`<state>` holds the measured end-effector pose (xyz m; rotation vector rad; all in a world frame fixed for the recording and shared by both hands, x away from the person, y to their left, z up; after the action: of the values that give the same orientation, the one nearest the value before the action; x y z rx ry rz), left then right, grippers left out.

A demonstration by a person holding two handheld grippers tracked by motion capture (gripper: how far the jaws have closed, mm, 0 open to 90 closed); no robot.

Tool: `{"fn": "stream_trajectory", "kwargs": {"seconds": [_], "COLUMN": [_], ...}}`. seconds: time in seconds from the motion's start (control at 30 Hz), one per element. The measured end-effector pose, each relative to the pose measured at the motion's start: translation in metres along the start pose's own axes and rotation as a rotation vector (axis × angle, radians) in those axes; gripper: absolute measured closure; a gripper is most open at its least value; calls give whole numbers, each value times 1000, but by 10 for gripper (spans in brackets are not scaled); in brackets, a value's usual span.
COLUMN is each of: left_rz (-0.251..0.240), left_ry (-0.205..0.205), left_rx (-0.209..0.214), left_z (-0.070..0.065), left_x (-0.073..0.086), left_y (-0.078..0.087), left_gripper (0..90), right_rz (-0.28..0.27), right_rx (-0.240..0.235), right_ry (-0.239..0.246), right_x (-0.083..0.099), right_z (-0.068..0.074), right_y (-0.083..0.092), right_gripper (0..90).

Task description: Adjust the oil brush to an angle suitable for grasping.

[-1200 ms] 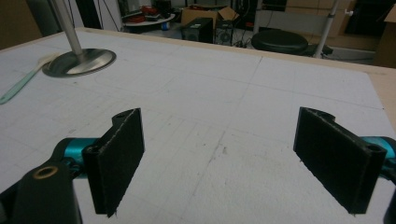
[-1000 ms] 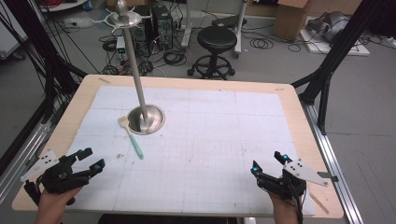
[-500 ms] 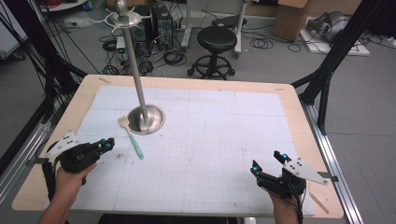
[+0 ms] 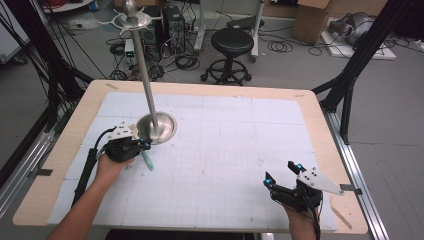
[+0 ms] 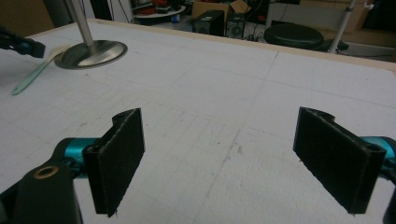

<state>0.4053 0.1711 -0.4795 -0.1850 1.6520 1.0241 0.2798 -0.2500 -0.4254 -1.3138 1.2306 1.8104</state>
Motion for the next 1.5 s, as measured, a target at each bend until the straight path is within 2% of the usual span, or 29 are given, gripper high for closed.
{"fn": "stream_trajectory", "kwargs": {"seconds": [0.1,0.17,0.2,0.23,0.3,0.33,0.37,0.47,0.53,0.7,0.77,0.93,1.0,1.07,1.1,1.17,1.23,1.33,1.43,1.47,1.5], "left_rz": [23,66,74,73,103,120,115,138,148,172,207,232,237,204,154,112,97,104,124,158,160], "left_ry": [-5,-16,-8,3,-14,-16,-3,-26,-17,-29,-55,-79,-74,-55,-14,37,59,44,22,-4,-24], "left_rx": [-5,-15,-20,-31,-87,-96,-87,-99,-99,-118,-118,-107,-102,-106,-111,-137,-149,-158,-153,-111,-115], "left_z": [1,3,4,6,13,16,17,18,19,18,16,12,11,11,13,17,19,14,10,-1,-4], "left_x": [5,12,13,13,16,18,19,21,21,25,28,29,30,30,29,35,44,52,54,56,55], "left_y": [-5,-9,-10,-9,-6,-5,-4,0,2,9,18,26,28,33,38,47,56,63,63,58,57], "left_gripper": [895,895,895,895,896,895,896,896,896,896,896,896,896,897,896,896,897,897,897,896,897], "right_rz": [1,-2,2,0,-2,4,3,8,9,4,5,3,1,-2,0,-5,-7,-7,-4,-1,-1], "right_rx": [-2,-1,-3,-2,-4,-5,-6,-11,-11,-8,-9,-11,-12,-10,-8,-9,-7,-7,-9,-9,-8], "right_ry": [-4,-10,-16,-17,-12,-13,-11,-7,-12,-14,-20,-14,-11,-15,-19,-20,-22,-25,-25,-21,-18], "right_x": [0,0,1,1,1,1,1,2,2,2,2,1,1,0,1,0,0,0,0,0,0], "right_z": [0,0,0,0,0,0,1,2,2,2,2,3,3,3,2,1,1,1,2,3,3], "right_y": [0,0,0,0,0,0,-1,-1,-1,1,1,1,1,2,3,4,5,5,4,3,3], "right_gripper": [160,160,160,160,160,160,160,160,160,160,160,161,161,161,161,161,161,161,161,161,161]}}
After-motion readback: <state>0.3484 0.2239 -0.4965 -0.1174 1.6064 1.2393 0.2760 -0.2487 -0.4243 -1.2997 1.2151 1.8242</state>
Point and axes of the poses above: each handheld gripper's, and its own axes: y roughly backward along the jaws, x roughly out of its underside, z roughly to its left, the point moved 8 cm from there along -y, roughly forward along the jaws, and after that the axes turned 4 degrees about -y, right-handed, at the moved point
